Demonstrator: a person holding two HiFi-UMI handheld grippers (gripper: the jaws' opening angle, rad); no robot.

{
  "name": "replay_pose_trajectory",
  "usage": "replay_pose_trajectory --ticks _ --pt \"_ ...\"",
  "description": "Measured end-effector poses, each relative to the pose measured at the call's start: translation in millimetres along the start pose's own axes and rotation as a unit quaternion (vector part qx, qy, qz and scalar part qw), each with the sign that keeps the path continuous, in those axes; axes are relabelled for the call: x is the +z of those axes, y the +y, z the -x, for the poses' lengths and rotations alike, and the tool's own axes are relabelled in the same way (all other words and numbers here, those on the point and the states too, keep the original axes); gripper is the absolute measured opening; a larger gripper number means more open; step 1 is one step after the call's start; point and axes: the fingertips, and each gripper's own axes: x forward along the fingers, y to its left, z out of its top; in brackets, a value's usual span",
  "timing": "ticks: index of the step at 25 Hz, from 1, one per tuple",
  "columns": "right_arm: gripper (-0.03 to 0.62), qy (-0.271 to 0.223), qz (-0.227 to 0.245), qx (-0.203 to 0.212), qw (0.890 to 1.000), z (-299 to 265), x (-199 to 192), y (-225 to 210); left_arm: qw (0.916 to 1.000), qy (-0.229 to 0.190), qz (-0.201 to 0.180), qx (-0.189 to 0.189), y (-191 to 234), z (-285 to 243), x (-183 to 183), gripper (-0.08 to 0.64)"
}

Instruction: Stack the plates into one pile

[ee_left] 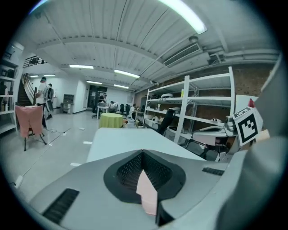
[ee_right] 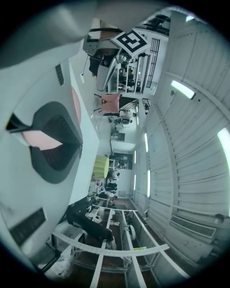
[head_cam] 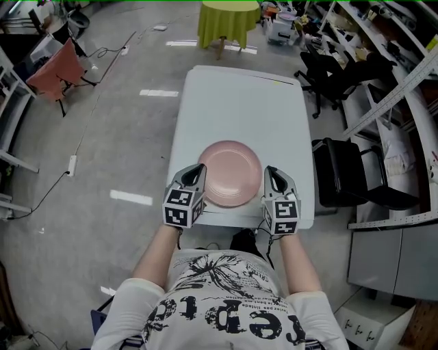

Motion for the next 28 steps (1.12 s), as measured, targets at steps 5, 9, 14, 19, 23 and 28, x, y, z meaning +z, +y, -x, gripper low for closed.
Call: replay_pose_trajectory --ticks 5,9,14,19,23,28 --pt "0.005 -0.052 -0.015 0.024 0.998 30.2 31.3 22.6 0.9958 -0.074 -0.028 -0.044 -19.0 33.9 31.7 0.0" --pt "0.005 -0.073 -0.032 0.054 0.995 52.9 43.7 39.8 0.9865 -0.116 -0.04 -0.109 -43.2 56.8 45.3 0.0" --pt "0.005 -0.098 -0.016 0.099 0.99 75.1 52.4 60.4 0.9791 -0.13 -0.047 -0.15 -61.2 79.1 51.0 0.0" --pt "0.005 -0.119 -0.003 0.124 0.985 84.1 57.6 79.6 0.974 -0.141 -0.04 -0.172 -65.1 93.3 54.9 0.0" --pt "0.005 -0.133 -0.011 0.136 0.982 87.3 57.7 87.7 0.9737 -0.138 -0.052 -0.174 -68.2 95.4 53.2 0.0" --pt "0.005 -0.139 -0.013 0.136 0.981 92.5 62.2 84.0 0.9708 -0.15 -0.064 -0.176 -77.9 103.3 60.0 0.0"
